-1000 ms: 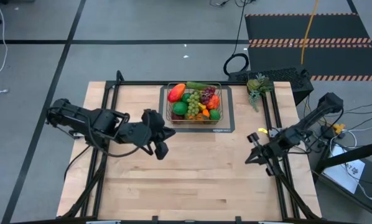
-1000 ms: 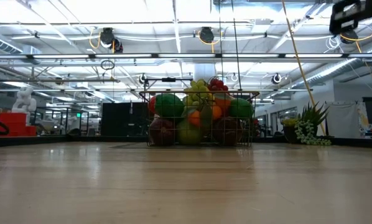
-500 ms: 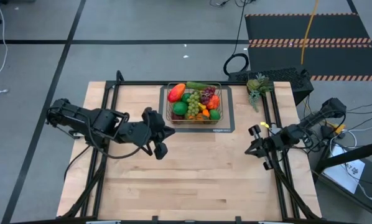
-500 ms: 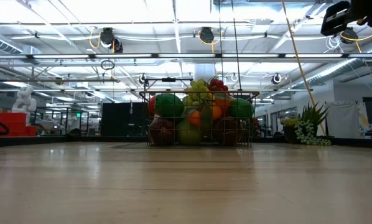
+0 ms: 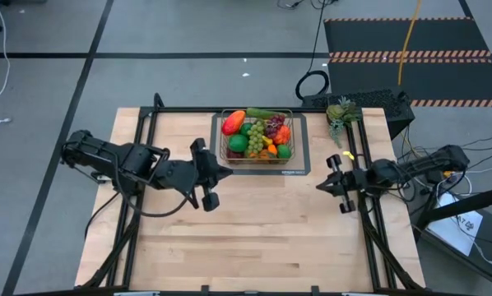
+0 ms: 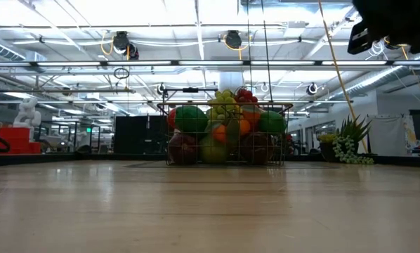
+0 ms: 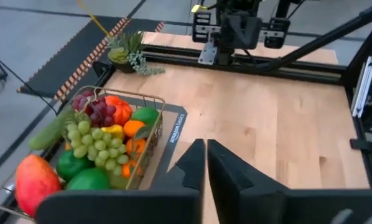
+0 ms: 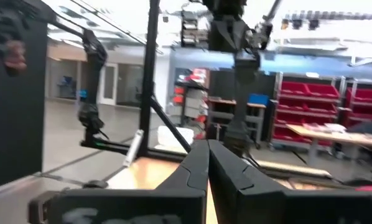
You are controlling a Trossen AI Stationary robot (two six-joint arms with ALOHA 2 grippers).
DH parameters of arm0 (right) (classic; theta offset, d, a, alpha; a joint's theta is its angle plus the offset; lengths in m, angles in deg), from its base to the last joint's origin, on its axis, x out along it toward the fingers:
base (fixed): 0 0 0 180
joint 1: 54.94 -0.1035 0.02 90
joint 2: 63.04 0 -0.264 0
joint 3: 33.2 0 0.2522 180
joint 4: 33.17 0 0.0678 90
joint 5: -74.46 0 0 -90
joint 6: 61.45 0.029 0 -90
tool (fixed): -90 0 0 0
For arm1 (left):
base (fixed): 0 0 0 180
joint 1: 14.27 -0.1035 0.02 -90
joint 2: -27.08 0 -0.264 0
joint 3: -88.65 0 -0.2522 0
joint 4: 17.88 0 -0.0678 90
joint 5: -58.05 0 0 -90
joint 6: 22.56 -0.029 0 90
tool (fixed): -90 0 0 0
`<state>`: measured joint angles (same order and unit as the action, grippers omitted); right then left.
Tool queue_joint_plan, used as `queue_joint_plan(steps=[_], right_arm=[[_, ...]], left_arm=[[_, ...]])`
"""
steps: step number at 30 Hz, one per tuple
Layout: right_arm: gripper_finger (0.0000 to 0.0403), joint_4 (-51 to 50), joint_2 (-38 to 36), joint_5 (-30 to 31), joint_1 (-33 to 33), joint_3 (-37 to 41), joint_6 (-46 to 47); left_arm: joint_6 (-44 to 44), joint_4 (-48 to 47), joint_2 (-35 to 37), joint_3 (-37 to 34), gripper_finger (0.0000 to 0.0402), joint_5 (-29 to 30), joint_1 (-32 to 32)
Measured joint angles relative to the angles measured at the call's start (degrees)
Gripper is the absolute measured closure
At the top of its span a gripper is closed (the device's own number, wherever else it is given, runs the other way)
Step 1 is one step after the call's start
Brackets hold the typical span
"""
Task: Build produce basket
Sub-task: Return to Home Position
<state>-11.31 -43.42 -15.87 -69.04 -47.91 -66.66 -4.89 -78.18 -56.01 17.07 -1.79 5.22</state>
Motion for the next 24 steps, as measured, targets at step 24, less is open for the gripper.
queue_joint_plan(steps=[24], right_arm=[[0.0403,-2.9,0.0,2.1,4.8,0.1,-4.5]], left_arm=[[-7.4,18.6,18.9,-26.7,0.0396,-3.2,-5.6]])
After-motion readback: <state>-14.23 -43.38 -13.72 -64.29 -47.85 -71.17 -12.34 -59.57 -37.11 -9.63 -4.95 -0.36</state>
